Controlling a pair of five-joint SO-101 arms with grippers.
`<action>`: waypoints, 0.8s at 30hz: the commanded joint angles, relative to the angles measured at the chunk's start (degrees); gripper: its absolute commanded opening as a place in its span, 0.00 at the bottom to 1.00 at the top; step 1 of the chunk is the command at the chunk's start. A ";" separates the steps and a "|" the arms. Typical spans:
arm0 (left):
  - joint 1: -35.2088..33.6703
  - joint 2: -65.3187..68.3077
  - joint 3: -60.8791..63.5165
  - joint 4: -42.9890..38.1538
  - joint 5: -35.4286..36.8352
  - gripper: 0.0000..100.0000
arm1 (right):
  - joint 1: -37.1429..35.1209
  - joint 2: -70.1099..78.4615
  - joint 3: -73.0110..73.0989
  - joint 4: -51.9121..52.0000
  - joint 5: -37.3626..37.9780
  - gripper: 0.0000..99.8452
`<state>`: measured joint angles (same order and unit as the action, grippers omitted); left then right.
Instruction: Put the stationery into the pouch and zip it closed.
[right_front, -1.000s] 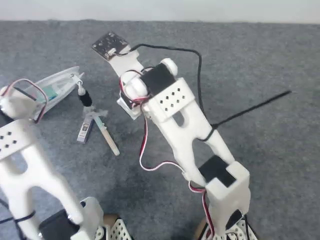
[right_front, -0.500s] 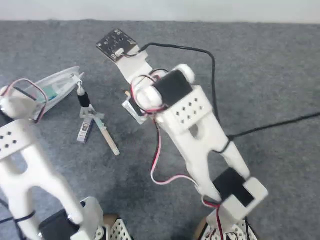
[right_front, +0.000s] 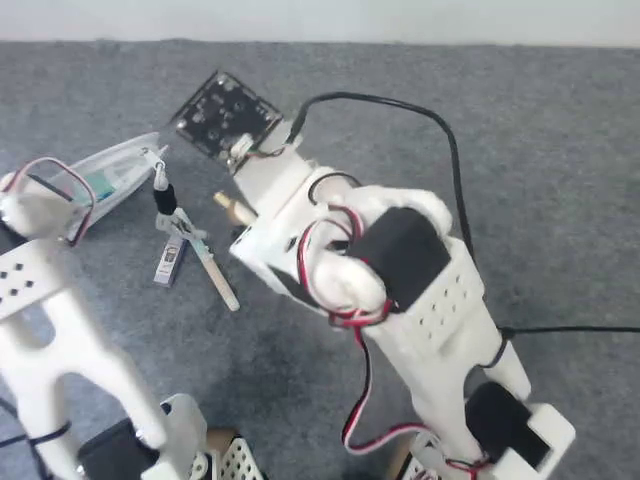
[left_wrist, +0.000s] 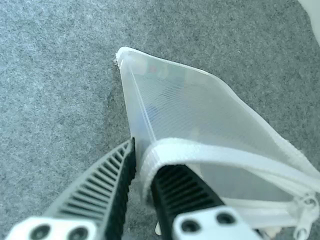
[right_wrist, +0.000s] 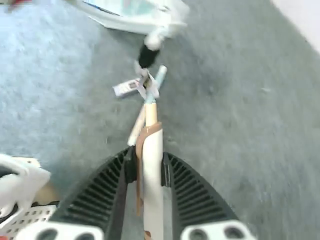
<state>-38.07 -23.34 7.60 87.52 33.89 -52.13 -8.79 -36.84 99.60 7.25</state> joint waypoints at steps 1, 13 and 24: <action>0.44 -0.26 -3.65 0.00 0.79 0.01 | -0.92 -3.65 -0.44 -3.91 -0.70 0.01; 0.44 -0.26 -3.56 0.09 0.79 0.01 | -1.19 -6.02 -0.53 -11.38 -0.70 0.01; 0.26 -0.26 -3.56 0.09 0.79 0.01 | -1.98 -10.86 -0.53 -16.22 -0.79 0.01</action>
<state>-38.07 -23.34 7.60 87.52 33.89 -53.63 -16.70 -36.84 85.63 7.08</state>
